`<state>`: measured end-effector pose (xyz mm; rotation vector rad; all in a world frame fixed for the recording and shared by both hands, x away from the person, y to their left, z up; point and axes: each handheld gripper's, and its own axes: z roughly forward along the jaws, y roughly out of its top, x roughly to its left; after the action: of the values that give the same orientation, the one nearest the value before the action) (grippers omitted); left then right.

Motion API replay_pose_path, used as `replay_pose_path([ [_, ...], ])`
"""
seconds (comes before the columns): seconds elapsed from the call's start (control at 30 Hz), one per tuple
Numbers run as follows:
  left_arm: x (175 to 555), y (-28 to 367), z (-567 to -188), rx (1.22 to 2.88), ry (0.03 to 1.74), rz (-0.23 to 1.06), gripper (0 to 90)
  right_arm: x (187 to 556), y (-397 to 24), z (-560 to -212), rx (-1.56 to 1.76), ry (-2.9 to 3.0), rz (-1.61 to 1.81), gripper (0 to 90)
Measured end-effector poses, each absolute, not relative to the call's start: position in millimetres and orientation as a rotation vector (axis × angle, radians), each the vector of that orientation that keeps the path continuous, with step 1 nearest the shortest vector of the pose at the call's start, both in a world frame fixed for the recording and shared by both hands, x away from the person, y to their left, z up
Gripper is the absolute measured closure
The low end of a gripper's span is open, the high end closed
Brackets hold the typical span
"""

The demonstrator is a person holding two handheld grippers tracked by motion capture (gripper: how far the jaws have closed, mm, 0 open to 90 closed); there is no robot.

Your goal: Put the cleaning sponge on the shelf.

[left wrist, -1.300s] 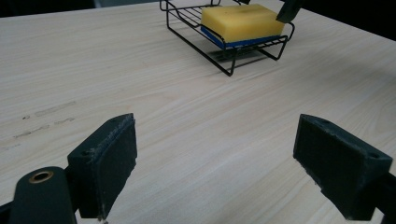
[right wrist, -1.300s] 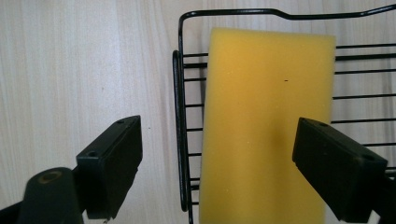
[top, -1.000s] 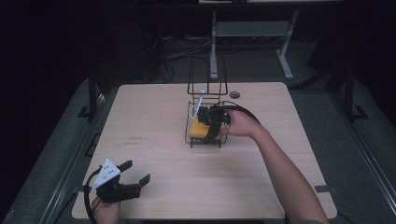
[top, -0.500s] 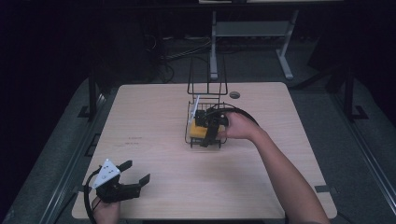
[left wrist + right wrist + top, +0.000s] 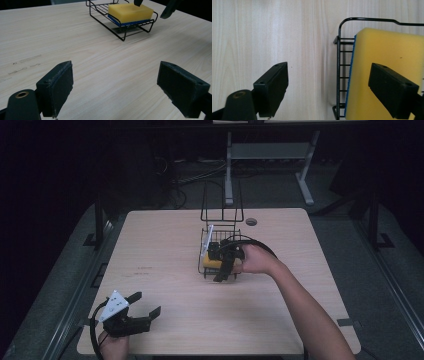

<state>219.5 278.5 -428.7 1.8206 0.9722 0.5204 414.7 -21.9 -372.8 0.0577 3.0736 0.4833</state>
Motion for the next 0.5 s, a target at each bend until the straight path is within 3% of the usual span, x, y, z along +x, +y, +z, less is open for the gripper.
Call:
replay_pose_path([
  [0.5,219,279,-428,1.821,0.975,0.524,12.8,402,-25,-375,0.045,3.071,0.492,16.1],
])
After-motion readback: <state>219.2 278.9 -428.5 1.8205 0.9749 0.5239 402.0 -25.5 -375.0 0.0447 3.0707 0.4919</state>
